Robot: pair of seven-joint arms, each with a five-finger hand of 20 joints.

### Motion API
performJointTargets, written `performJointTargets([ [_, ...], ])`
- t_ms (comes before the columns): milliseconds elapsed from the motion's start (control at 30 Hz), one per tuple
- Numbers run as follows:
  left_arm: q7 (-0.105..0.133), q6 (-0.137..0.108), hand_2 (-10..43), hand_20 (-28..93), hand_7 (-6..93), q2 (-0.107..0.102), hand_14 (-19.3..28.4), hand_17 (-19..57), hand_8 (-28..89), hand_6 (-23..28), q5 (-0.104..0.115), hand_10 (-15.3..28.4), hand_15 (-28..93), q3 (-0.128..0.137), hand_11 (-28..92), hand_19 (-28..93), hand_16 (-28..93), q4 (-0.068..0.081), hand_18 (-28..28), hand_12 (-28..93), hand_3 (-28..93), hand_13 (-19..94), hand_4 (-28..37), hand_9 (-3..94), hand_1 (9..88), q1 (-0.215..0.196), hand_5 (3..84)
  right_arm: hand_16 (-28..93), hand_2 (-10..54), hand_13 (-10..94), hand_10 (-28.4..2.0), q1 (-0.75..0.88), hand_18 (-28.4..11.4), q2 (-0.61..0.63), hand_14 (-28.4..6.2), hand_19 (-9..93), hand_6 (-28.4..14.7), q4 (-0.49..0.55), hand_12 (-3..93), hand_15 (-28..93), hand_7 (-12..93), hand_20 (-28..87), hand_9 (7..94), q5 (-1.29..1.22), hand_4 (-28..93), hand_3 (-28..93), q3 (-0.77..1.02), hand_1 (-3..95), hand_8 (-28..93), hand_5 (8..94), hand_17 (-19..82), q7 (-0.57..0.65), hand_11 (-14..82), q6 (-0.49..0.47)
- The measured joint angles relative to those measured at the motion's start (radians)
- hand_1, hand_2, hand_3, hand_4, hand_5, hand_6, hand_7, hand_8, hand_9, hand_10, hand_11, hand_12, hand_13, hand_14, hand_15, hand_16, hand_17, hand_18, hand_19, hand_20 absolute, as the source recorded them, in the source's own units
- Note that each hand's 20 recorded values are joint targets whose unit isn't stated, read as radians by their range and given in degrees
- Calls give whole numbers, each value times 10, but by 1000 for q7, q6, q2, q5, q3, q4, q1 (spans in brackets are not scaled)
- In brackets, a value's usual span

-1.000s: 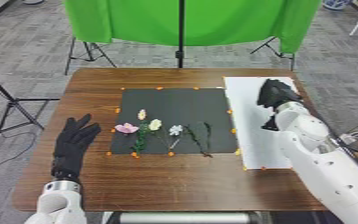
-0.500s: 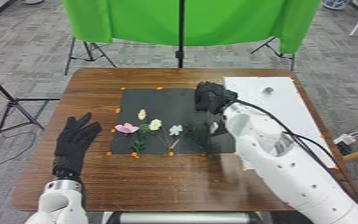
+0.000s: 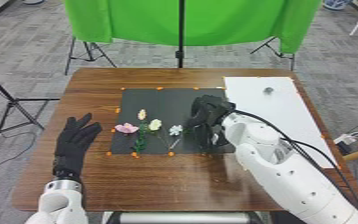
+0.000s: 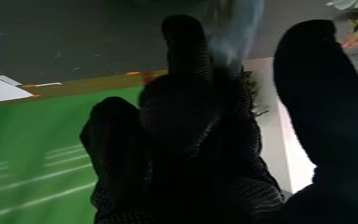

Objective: Arrange flowers

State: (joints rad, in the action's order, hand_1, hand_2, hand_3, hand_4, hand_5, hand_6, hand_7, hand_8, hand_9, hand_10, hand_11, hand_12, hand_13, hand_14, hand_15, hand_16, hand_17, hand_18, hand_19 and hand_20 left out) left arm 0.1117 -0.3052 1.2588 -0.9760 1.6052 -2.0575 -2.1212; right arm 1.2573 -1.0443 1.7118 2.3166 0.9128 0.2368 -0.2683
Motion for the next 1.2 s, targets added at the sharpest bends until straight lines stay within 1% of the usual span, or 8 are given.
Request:
performJointTargets([
  [333,-2,0,116,245,91,0,158,70,-64,42,0,138,159,1,195,149,28,0,133,119,605,385,-283,485,185,-2,447,320,-95,811,-182,10,-150,0,-67,932,-22,18,214,614,100,546,614,16,-119,614,56,280,-66,527,571,10,127,-33],
  [467,-3,1,115,244,91,0,161,69,-65,42,0,139,160,1,193,150,28,0,133,121,605,387,-283,490,185,-2,451,322,-95,766,-188,4,-157,-15,-91,932,-27,-19,225,644,93,555,548,57,-116,619,107,284,-58,490,559,41,109,81],
  [533,-4,1,115,244,91,-1,161,68,-65,41,0,140,161,1,191,151,28,0,133,121,606,388,-283,491,185,-2,451,318,-95,732,-193,-17,-164,-29,-108,932,-30,-79,233,659,91,551,493,105,-120,628,128,292,-56,452,542,72,101,170],
  [600,-4,1,115,244,90,-1,160,68,-65,41,-1,139,160,1,191,151,27,-1,134,122,607,388,-283,491,184,-2,451,310,-95,709,-195,-50,-173,-46,-117,932,-32,-156,234,667,92,535,445,157,-125,640,152,299,-54,423,521,110,89,204],
  [667,-5,1,115,244,90,-1,159,68,-65,41,-1,139,159,1,190,152,26,-1,134,122,607,388,-283,490,185,-3,451,301,-95,694,-195,-87,-179,-63,-121,932,-31,-236,235,673,96,515,419,205,-132,650,186,307,-55,403,507,137,77,176],
  [833,-5,1,115,244,90,-1,160,68,-65,41,-1,139,158,1,189,153,26,-1,134,123,605,388,-283,490,186,-4,451,288,-95,690,-199,-162,-178,-88,-116,932,-23,-391,233,678,100,496,409,328,-141,660,274,313,-56,390,501,129,66,-34],
  [1000,-3,1,115,244,88,-1,159,68,-65,42,-1,138,156,0,190,154,26,-1,135,123,606,388,-283,490,186,-3,450,276,-95,708,-198,-196,-170,-118,-105,932,-4,-529,232,684,123,478,445,434,-152,660,327,343,-65,403,515,121,80,-30],
  [1200,-1,1,115,245,88,0,159,68,-65,42,-1,138,156,-1,189,156,27,0,135,123,607,388,-283,488,186,-1,450,287,-95,818,-141,-190,-138,-150,-51,932,25,-591,206,669,193,546,680,437,-179,664,383,458,-104,562,594,123,186,32],
])
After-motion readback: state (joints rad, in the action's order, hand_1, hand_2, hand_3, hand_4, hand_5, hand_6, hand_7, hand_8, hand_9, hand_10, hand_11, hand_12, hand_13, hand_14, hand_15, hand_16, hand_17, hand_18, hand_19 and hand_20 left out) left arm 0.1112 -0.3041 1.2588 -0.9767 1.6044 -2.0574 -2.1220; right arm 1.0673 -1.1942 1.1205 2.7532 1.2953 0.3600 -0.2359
